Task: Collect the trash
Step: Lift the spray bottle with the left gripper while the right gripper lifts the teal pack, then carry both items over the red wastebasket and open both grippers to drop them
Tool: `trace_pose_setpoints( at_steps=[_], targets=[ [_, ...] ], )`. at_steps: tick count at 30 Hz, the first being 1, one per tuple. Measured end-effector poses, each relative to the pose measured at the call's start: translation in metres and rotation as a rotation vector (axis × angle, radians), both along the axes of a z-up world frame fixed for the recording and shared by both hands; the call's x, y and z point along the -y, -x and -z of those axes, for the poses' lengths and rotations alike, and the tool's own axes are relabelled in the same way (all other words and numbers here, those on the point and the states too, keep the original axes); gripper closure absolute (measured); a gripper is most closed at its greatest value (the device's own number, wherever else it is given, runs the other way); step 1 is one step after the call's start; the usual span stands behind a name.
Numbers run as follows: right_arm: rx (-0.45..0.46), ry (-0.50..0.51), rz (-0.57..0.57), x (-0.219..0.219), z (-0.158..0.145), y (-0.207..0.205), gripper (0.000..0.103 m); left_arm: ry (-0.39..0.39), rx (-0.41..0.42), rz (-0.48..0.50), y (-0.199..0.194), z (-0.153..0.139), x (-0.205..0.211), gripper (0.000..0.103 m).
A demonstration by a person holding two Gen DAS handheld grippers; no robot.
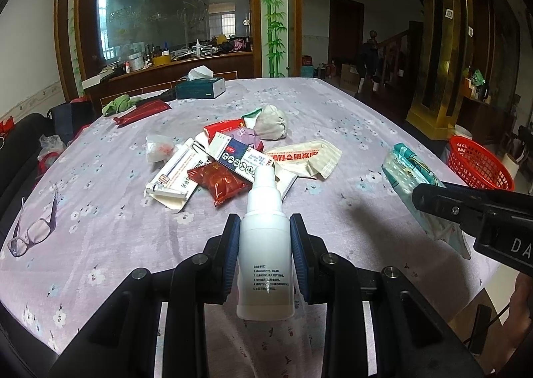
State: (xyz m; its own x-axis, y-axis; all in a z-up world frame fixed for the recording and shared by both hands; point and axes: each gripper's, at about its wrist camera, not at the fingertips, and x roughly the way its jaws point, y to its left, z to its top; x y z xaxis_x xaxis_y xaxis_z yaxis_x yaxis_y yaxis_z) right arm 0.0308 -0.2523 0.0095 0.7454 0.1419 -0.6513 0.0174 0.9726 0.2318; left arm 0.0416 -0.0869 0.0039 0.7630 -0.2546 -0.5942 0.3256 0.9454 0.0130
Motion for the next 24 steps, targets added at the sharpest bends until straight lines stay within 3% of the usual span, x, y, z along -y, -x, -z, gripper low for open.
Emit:
trace_pose_setpoints(
  at_steps=[16, 24],
  targets=[
    [-0.011, -0.029, 0.022, 0.016, 0.001, -0.002, 0.067, -0.018, -0.018, 0.030, -0.010, 0.002, 0.012, 0.074],
    [0.022, -0.084, 0.145, 0.070, -0.013, 0.008, 0.067, 0.018, -0.069, 0.144, -0.020, -0.008, 0.039, 0.074]
  ],
)
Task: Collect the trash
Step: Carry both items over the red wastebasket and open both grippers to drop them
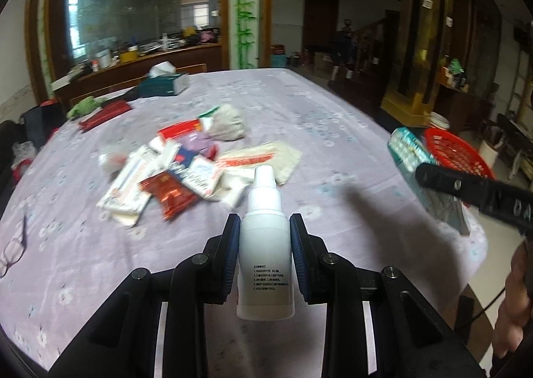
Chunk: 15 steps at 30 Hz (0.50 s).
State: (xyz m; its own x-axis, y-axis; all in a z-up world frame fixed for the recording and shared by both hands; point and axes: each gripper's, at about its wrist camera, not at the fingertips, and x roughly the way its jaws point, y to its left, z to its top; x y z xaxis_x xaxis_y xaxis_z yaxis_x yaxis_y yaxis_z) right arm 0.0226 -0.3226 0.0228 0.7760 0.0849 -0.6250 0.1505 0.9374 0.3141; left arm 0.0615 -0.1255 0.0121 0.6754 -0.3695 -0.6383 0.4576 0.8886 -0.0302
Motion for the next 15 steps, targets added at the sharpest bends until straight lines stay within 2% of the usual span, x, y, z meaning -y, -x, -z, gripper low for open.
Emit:
trace_pose_setpoints(
  at_steps=[7, 15],
  targets=[
    [0.045, -0.038, 0.187, 0.084, -0.018, 0.032, 0.067, 0.029, -0.021, 0.150, -0.003, -0.023, 0.055, 0.074],
    [0.059, -0.124, 0.360, 0.181, -0.025, 0.062, 0.067, 0.096, -0.106, 0.395, -0.007, -0.052, 0.162, 0.074]
  ],
)
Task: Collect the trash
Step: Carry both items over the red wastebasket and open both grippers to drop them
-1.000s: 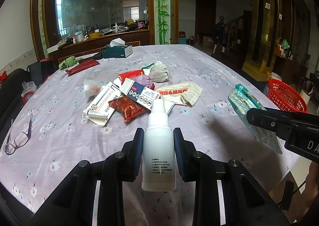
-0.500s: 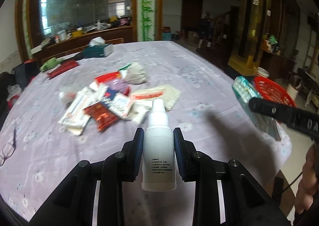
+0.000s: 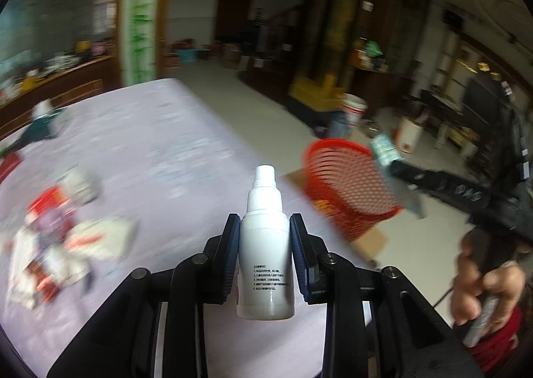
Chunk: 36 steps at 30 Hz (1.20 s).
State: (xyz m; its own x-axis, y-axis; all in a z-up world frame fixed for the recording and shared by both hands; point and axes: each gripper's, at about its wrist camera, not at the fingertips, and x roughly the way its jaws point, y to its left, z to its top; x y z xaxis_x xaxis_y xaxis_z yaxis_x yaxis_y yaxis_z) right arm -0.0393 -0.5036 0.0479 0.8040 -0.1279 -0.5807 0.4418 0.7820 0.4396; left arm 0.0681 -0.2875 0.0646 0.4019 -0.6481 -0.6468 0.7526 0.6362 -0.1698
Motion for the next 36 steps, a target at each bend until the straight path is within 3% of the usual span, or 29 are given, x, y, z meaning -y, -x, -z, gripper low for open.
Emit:
trace_pose_setpoints(
  at_steps=[4, 10, 13, 15, 16, 20, 25, 36],
  targets=[
    [0.009, -0.025, 0.052, 0.032, -0.001, 0.006, 0.067, 0.004, -0.035, 0.101, 0.000, -0.001, 0.065, 0.074],
    [0.005, -0.046, 0.125, 0.078, 0.002, 0.010, 0.066, -0.019, -0.088, 0.161, -0.007, 0.013, 0.137, 0.074],
    [-0.003, -0.052, 0.155, 0.095, 0.006, 0.005, 0.056, -0.025, -0.094, 0.167, -0.014, 0.022, 0.161, 0.074],
    [-0.017, -0.052, 0.162, 0.104, 0.009, 0.000, 0.045, -0.019, -0.094, 0.155, -0.019, 0.027, 0.172, 0.067],
    [-0.019, -0.056, 0.167, 0.108, 0.010, -0.001, 0.045, -0.015, -0.094, 0.146, -0.020, 0.028, 0.175, 0.057],
    [-0.002, -0.034, 0.161, 0.103, 0.008, 0.008, 0.045, 0.010, -0.090, 0.138, -0.017, 0.027, 0.164, 0.050],
    [0.022, -0.028, 0.132, 0.084, 0.004, 0.018, 0.045, 0.007, -0.024, 0.112, -0.005, 0.025, 0.127, 0.040],
    [0.007, -0.043, -0.067, -0.006, 0.012, -0.006, 0.045, -0.026, 0.045, 0.030, 0.015, 0.029, 0.022, 0.039]
  ],
)
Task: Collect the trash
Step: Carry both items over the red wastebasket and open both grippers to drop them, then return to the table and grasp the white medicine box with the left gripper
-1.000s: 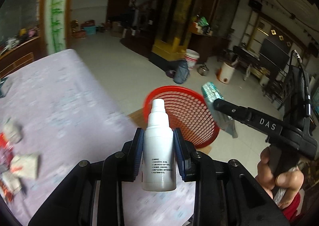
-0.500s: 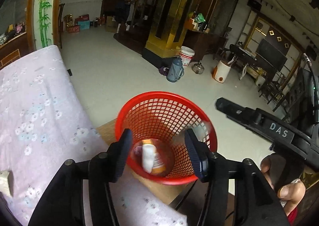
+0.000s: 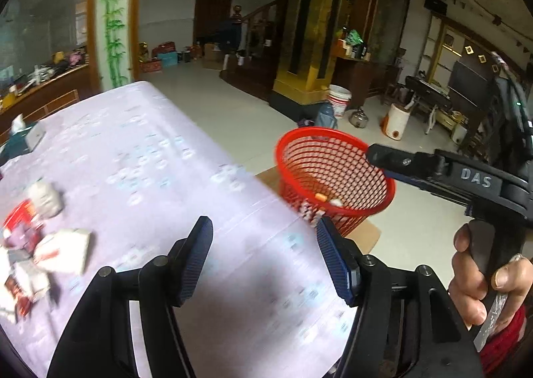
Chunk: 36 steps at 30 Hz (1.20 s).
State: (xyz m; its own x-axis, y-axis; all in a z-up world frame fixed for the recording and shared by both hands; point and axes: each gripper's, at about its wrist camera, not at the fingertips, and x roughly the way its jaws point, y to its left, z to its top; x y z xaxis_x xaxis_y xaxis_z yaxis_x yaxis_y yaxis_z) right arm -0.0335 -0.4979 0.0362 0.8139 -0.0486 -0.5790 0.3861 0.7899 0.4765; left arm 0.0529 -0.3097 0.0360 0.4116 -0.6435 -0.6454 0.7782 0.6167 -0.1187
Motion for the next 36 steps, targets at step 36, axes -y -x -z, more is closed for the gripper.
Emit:
trace_pose_setpoints(
  at_steps=[36],
  targets=[
    [-0.120, 0.107, -0.458, -0.192, 0.017, -0.081, 0.045, 0.018, -0.174, -0.665, -0.132, 0.052, -0.331, 0.059]
  ],
)
